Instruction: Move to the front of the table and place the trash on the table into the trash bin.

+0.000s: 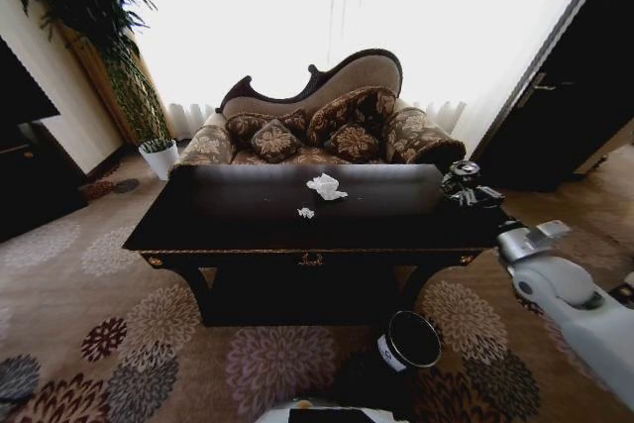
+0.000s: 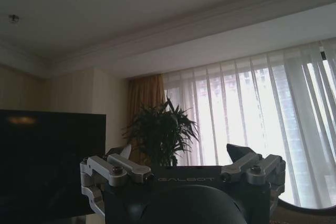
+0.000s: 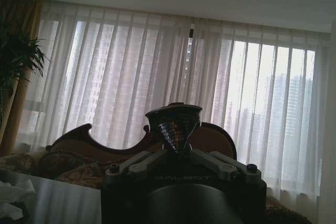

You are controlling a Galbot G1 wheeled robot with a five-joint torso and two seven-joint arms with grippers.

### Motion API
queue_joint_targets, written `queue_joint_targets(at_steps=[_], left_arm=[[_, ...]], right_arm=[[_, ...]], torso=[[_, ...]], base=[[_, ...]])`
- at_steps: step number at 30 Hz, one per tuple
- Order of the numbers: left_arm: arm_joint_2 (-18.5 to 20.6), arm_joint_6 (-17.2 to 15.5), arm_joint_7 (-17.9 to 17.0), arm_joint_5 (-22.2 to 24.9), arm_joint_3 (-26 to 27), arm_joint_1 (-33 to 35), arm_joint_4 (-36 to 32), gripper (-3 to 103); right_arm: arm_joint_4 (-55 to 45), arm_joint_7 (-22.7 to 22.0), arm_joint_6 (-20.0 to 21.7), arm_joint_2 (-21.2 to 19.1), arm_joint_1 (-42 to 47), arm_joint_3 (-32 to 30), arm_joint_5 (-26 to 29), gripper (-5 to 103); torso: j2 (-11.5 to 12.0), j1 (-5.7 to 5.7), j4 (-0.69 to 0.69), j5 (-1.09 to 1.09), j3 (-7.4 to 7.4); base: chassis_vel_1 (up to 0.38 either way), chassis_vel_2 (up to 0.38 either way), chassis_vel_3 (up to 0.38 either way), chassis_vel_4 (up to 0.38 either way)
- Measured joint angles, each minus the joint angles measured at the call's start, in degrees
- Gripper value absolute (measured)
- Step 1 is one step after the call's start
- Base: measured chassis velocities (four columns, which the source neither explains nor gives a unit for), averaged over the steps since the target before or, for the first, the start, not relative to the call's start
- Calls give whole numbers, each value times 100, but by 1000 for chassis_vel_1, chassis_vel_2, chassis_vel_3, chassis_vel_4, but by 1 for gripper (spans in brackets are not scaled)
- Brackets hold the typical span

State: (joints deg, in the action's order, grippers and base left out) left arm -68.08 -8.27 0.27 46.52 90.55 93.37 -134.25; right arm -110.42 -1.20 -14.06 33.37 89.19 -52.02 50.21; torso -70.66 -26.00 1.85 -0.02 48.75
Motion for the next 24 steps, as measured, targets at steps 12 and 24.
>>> queue_joint_targets(at_steps=[12,24], left_arm=[[-79,29,24,-383,-732,-478,366,100],[-93,68,95,-736,-1139,-719,704,100]], right_arm=[[-482,17,-204,1283,1641,-1429,-41,0],[323,401,-961,1992,1794,-933,-1217,0]], torso=[[0,0,2,-1,0],[1,-1,2,0,0]], base=[[0,0,0,0],[0,0,0,0]])
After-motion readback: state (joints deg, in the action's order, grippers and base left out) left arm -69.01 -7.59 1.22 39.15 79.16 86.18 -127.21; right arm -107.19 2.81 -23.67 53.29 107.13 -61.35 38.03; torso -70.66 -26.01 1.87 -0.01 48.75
